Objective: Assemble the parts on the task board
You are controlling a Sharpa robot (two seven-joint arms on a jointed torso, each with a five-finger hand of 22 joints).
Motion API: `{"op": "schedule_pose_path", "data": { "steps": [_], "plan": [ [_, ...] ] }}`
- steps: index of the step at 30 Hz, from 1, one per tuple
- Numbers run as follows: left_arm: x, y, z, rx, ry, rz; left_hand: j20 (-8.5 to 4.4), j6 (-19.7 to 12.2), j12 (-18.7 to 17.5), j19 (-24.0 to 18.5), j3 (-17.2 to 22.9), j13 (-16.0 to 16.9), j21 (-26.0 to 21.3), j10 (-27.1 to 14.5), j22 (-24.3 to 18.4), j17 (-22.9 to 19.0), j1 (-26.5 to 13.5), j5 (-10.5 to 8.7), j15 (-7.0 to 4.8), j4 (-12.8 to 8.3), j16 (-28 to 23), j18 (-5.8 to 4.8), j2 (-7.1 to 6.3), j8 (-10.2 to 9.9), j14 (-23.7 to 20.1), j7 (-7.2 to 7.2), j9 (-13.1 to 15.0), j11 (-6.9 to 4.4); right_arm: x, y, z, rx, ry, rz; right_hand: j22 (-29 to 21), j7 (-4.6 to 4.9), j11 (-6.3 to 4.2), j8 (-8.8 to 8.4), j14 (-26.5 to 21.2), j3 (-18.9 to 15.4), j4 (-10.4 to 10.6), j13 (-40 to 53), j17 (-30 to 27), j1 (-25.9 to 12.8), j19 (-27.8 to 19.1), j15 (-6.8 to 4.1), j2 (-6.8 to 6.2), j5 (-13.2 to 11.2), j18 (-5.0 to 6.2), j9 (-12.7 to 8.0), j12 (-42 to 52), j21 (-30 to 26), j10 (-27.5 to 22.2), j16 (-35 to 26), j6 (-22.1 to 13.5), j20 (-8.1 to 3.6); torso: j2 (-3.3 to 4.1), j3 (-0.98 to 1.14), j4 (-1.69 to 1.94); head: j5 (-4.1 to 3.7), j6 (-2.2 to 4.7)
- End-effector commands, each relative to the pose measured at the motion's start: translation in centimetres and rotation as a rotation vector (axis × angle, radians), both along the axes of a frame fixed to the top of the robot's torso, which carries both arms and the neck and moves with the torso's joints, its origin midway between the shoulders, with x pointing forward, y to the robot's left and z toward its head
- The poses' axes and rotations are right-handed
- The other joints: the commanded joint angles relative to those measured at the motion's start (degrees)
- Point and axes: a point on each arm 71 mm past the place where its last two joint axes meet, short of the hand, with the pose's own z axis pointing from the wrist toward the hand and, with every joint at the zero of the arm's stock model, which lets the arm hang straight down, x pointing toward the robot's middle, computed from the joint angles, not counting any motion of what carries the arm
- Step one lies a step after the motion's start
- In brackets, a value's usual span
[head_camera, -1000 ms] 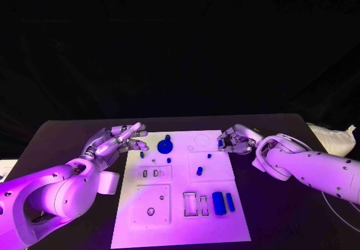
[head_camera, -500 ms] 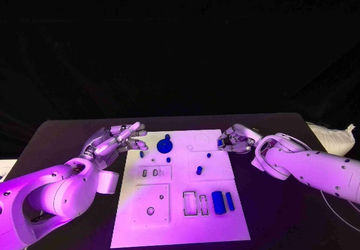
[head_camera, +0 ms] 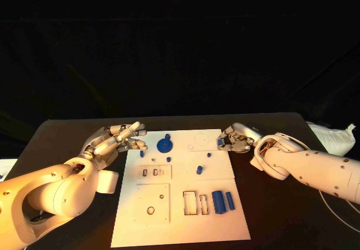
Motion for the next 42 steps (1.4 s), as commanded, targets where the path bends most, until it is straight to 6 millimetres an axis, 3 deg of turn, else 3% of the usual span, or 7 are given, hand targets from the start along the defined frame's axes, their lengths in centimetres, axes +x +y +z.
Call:
{"op": "schedule_pose_path", "data": {
  "steps": [1, 9, 15, 21, 31, 42],
  "plan": [
    [0.0, -0.1, 0.1, -0.01, -0.002, -0.015, -0.1, 0.1, -0.3, -0.3, 0.1, 0.0, 0.3, 0.1, 0.1, 0.1, 0.2, -0.14, 0.18, -0.3, -0.3, 0.54, 0.53, -0.3, -0.1, 0.35, 0.0, 0.37, -0.1, 0.5, 0.3, 0.032, -0.006, -0.019, 11.2, -1.39, -1.39, 0.22, 4.8, -0.4, -0.1, 4.8, 9.4, 0.3, 2.8, -0.32, 1.48, 0.3, -1.14, 0.7, 0.3, 0.2, 0.9, 0.3, 1.8, -0.3, -0.05, -0.02, 0.03, 0.13, 0.01],
    [0.2, 0.2, 0.0, -0.006, -0.001, -0.007, -0.09, 0.1, -0.4, -0.3, 0.1, 0.0, 0.4, 0.1, 0.1, 0.2, 0.3, -0.12, 0.18, -0.3, -0.3, 0.54, 0.66, -0.4, -0.1, 0.35, 0.0, 0.37, -1.1, 4.2, 2.3, 0.049, -0.007, 0.035, 11.2, -1.51, -1.5, 0.13, 4.7, -1.0, 0.4, 4.8, 9.2, -1.0, 2.8, -0.45, 1.65, 0.6, -1.13, 0.9, 0.1, 0.2, 0.9, 0.2, 1.9, -0.5, -0.17, -0.14, 0.01, 0.42, 0.06],
    [0.4, 0.3, -0.1, -0.005, 0.0, -0.003, -0.09, 0.1, -0.4, -0.3, 0.1, 0.0, 0.4, 0.1, 0.1, 0.2, 0.3, -0.12, 0.18, -0.3, -0.3, 0.54, 0.66, -0.4, -0.1, 0.35, 0.0, 0.37, -1.8, 8.3, 3.5, -0.027, -0.045, 0.115, 11.1, -1.52, -1.52, 0.08, 4.7, -1.0, 0.4, 4.8, 9.2, -1.2, 2.7, -0.48, 1.78, 0.4, -1.11, 0.9, 0.1, 0.2, 0.9, 0.2, 1.8, -0.53, -0.62, -0.48, 0.21, 0.87, -0.5],
    [0.7, 0.4, -0.2, -0.004, 0.0, 0.001, -0.09, 0.1, -0.4, -0.3, 0.1, 0.0, 0.4, 0.1, 0.1, 0.2, 0.3, -0.12, 0.18, -0.3, -0.3, 0.54, 0.66, -0.4, -0.1, 0.35, 0.0, 0.37, -2.4, 12.5, 3.3, -0.112, -0.062, 0.194, 11.1, -1.47, -1.5, -0.08, 4.7, -1.1, 0.5, 4.7, 9.2, -1.4, 2.7, -0.5, 1.88, 0.3, -1.12, 0.9, -0.1, 0.2, 0.9, 0.1, 1.6, -0.57, -0.92, -0.8, 0.47, 1.55, -1.13],
    [1.0, 0.5, -0.4, -0.003, 0.001, 0.007, -0.09, 0.1, -0.4, -0.3, 0.1, 0.0, 0.4, 0.1, 0.1, 0.2, 0.3, -0.12, 0.18, -0.3, -0.3, 0.54, 0.66, -0.4, -0.1, 0.35, 0.0, 0.37, -3.4, 17.9, 1.9, -0.212, -0.06, 0.278, 11.1, -1.42, -1.47, -0.2, 4.7, -1.1, 0.6, 4.6, 9.1, -1.6, 2.7, -0.5, 1.97, 0.2, -1.11, 0.9, -0.3, 0.1, 0.8, 0.1, 1.5, -0.58, -0.84, -0.71, 0.26, 2.4, -1.57],
    [1.2, 0.2, -0.5, -0.005, 0.003, 0.0, -0.09, 0.1, -0.4, -0.3, 0.1, 0.0, 0.4, 0.1, 0.1, 0.2, 0.3, -0.12, 0.18, -0.3, -0.3, 0.54, 0.66, -0.4, -0.1, 0.35, 0.0, 0.37, -4.5, 20.3, 0.1, -0.263, -0.042, 0.307, 10.9, -1.36, -1.43, -0.35, 4.6, -1.2, 0.6, 4.3, 8.7, -1.7, 2.6, -0.48, 1.98, 0.5, -1.07, 0.9, -0.9, 0.1, 0.6, -0.1, 1.3, -0.6, -0.8, -0.61, 0.32, 2.85, -2.03]
  ]
}}
